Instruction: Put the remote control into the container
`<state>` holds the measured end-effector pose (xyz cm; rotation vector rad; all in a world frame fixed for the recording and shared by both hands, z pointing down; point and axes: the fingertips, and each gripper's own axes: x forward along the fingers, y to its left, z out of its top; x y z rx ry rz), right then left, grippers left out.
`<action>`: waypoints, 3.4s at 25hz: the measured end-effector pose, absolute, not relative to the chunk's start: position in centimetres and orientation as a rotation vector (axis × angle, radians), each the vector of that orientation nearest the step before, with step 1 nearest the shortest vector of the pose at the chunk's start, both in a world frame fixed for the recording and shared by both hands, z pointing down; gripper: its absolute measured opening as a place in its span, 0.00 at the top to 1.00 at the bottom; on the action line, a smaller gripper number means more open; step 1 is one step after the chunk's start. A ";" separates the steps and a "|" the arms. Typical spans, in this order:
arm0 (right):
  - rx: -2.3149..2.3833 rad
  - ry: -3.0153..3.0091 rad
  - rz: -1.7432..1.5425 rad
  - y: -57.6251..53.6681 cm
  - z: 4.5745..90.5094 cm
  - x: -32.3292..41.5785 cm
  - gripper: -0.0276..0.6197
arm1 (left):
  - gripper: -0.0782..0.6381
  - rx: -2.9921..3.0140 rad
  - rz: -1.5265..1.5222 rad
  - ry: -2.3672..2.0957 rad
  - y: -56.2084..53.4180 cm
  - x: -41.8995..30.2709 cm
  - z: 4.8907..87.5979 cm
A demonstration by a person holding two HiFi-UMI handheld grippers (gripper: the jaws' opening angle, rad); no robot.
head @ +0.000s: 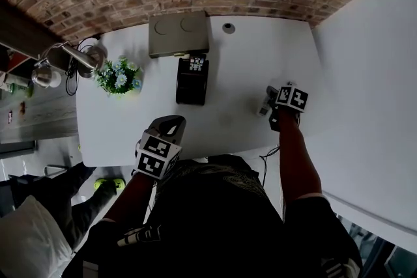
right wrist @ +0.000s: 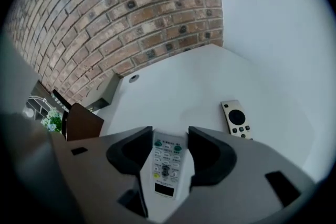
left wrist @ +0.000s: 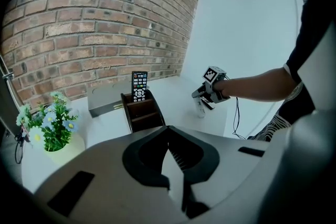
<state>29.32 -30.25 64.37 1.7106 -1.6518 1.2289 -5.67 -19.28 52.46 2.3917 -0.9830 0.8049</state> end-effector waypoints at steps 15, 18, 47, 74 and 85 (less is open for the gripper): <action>1.822 -1.952 1.037 -25.7 56.6 21.5 0.62 | 0.88 2.460 0.775 -0.955 -18.2 -8.7 51.1; 1.812 -2.011 1.010 -25.4 54.9 19.5 0.62 | 0.88 2.464 0.758 -0.974 -18.3 -9.6 50.8; 1.719 -2.342 0.772 -34.2 48.7 1.2 0.62 | 0.88 2.337 0.660 -1.211 -16.7 -18.8 50.2; 1.523 -2.234 0.734 -29.4 53.4 0.0 0.62 | 0.88 2.367 0.640 -1.184 -15.3 -18.8 50.3; 1.361 -2.465 0.756 -21.8 48.3 -1.3 0.88 | 0.88 2.448 0.550 -1.081 -14.6 -16.3 48.4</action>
